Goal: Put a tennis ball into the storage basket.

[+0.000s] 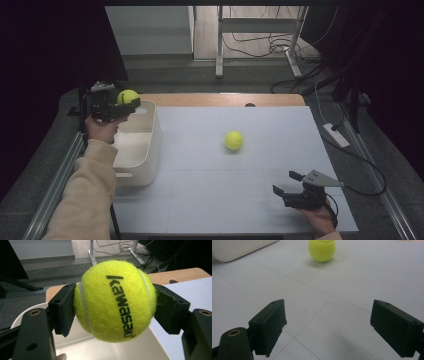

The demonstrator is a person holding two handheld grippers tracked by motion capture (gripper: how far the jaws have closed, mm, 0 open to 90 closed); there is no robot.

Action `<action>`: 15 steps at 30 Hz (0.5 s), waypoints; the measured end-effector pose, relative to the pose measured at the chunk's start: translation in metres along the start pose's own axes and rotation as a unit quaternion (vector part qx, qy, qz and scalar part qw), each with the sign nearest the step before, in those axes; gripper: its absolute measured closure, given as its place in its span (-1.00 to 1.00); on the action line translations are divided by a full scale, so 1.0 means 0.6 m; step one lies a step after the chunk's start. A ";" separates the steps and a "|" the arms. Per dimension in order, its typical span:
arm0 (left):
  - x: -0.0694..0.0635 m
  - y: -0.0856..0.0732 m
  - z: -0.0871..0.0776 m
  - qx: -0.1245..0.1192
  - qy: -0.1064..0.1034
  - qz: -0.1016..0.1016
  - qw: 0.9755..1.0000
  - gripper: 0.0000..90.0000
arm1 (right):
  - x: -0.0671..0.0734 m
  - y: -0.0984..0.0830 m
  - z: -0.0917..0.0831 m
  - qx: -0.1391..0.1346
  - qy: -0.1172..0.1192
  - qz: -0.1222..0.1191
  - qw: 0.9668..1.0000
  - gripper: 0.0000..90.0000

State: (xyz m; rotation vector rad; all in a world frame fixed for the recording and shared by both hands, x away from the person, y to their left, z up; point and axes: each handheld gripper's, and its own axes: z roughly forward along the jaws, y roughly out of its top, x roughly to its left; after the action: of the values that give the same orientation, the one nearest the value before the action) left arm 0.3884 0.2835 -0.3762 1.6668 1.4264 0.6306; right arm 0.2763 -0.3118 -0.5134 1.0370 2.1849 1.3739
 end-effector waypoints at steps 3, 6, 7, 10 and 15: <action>0.005 -0.001 0.002 0.005 0.002 -0.003 1.000 -0.40 | 0.000 0.000 0.000 0.002 -0.001 -0.001 1.000 -0.71; 0.010 -0.003 0.005 0.011 0.004 -0.007 1.000 -0.40 | 0.000 0.000 0.000 0.001 0.000 0.000 1.000 -0.71; 0.011 -0.004 0.007 0.015 0.005 -0.007 1.000 -0.40 | 0.000 0.000 0.000 0.001 0.000 0.000 1.000 -0.71; 0.015 -0.007 0.011 0.026 0.007 -0.008 1.000 -0.40 | 0.001 0.000 0.000 0.002 -0.001 -0.001 1.000 -0.71; 0.021 -0.009 0.014 0.034 0.007 -0.013 0.999 -0.40 | 0.000 0.000 0.000 0.002 -0.001 -0.001 1.000 -0.71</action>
State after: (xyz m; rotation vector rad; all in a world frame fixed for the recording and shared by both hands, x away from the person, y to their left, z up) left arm 0.3955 0.2935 -0.3868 1.6974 1.4912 0.5864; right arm 0.2759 -0.3118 -0.5133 1.0369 2.1868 1.3672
